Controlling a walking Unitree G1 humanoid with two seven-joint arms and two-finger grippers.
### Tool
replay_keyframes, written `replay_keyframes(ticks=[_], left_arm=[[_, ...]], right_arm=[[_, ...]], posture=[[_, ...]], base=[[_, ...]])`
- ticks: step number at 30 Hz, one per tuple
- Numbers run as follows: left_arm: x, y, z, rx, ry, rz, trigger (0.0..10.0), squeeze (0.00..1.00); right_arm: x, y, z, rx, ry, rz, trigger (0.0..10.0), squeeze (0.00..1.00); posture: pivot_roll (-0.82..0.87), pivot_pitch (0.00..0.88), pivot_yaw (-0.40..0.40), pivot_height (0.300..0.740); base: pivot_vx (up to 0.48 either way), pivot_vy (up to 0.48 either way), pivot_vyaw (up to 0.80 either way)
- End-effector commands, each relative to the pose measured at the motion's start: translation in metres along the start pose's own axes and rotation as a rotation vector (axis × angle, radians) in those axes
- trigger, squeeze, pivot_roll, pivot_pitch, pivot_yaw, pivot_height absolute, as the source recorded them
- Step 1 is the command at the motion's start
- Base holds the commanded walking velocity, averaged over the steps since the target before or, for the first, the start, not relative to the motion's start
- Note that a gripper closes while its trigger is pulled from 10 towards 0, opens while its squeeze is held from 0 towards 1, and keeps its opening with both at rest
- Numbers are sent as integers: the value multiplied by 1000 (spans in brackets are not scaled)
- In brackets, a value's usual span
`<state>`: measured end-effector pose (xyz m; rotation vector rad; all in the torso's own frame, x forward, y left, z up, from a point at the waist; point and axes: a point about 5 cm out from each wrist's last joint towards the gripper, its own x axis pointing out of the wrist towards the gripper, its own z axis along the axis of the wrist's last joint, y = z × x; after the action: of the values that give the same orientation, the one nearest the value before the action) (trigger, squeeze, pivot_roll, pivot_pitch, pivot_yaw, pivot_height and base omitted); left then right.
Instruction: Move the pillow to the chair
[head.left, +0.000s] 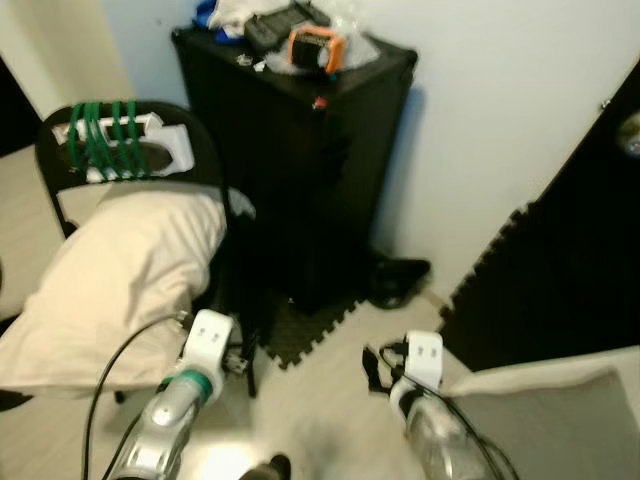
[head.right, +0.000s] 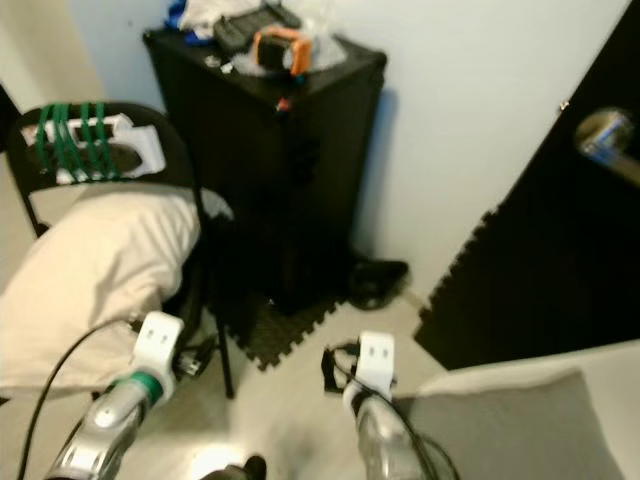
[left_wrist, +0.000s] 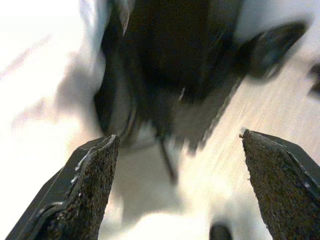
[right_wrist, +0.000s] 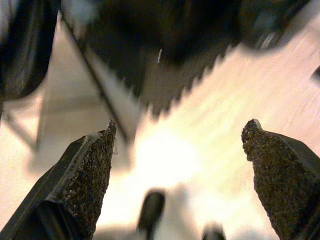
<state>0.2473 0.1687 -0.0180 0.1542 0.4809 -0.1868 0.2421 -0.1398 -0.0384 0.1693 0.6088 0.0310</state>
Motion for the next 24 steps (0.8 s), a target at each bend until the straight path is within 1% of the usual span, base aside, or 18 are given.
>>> replay_keyframes(ticks=[1, 4, 5, 6, 7, 9, 10, 12, 13, 15, 16, 18, 19, 20, 21, 22, 23, 24], left_arm=[[-5, -4, -23, 4, 100, 5, 10000, 0], [-7, -3, -28, 11, 124, 13, 10000, 0], [-10, 1, -37, -5, 172, 34, 10000, 0], [-10, 1, -37, -5, 172, 34, 10000, 0], [-14, 5, -47, -45, 213, 62, 10000, 0], [-14, 5, -47, -45, 213, 62, 10000, 0], [-18, 9, -56, -86, 250, 104, 10000, 0], [-18, 9, -56, -86, 250, 104, 10000, 0], [-22, 11, -65, -118, 280, 138, 10000, 0], [-23, 12, -68, -125, 283, 163, 10000, 0], [-24, 12, -69, -122, 282, 176, 10000, 0], [-24, 6, -70, -90, 271, 146, 10000, 0], [-24, 6, -70, -90, 271, 146, 10000, 0], [-24, 0, -71, -76, 277, 111, 10000, 0], [-23, -5, -69, -21, 256, 53, 10000, 0], [-21, -7, -67, 6, 240, 33, 10000, 0], [-21, -7, -67, 6, 240, 33, 10000, 0], [-20, -7, -64, 11, 225, 34, 10000, 0]], right_arm=[[-5, -6, -22, 2, 93, -35, 10000, 0], [-6, -7, -24, 1, 101, -38, 10000, 0], [-7, -9, -28, 0, 121, -44, 10000, 0], [-7, -9, -28, 0, 121, -44, 10000, 0], [-9, -11, -33, 3, 145, -52, 10000, 0], [-9, -11, -33, 3, 145, -52, 10000, 0], [-11, -16, -39, -6, 175, -64, 10000, 0], [-11, -16, -39, -6, 175, -64, 10000, 0], [-13, -22, -45, -10, 206, -84, 10000, 0], [-15, -26, -49, -7, 225, -97, 10000, 0], [-16, -28, -51, -4, 235, -104, 10000, 0], [-17, -30, -52, 13, 236, -113, 10000, 0], [-17, -30, -52, 13, 236, -113, 10000, 0], [-17, -31, -53, 13, 239, -120, 10000, 0], [-17, -31, -53, 17, 243, -117, 10000, 0], [-17, -28, -55, 6, 250, -96, 10000, 0], [-17, -28, -55, 6, 250, -96, 10000, 0], [-17, -22, -57, -21, 256, -58, 10000, 0]], posture=[[39, 23, 57, 740], [39, 23, 57, 740], [37, 12, 54, 740], [37, 12, 54, 740], [35, 2, 57, 740], [35, 2, 57, 740], [37, 3, 58, 740], [37, 3, 58, 740], [45, 13, 45, 740], [52, 11, 25, 740], [51, 5, 27, 740], [42, 9, 44, 740], [42, 9, 44, 740], [43, 9, 40, 740], [44, 2, 26, 740], [40, 8, 39, 740], [40, 8, 39, 740], [34, 0, 57, 740]], base=[[0, 0, 800], [0, 0, 800], [0, 0, 800], [0, 0, 800], [0, 0, 800], [0, 0, 800], [0, 0, 800], [0, 0, 800], [0, 0, 800], [0, 0, 800], [0, 0, 800], [0, 0, 800], [0, 0, 800], [0, 0, 800], [0, 0, 800], [0, 0, 800], [0, 0, 800], [0, 0, 800]])
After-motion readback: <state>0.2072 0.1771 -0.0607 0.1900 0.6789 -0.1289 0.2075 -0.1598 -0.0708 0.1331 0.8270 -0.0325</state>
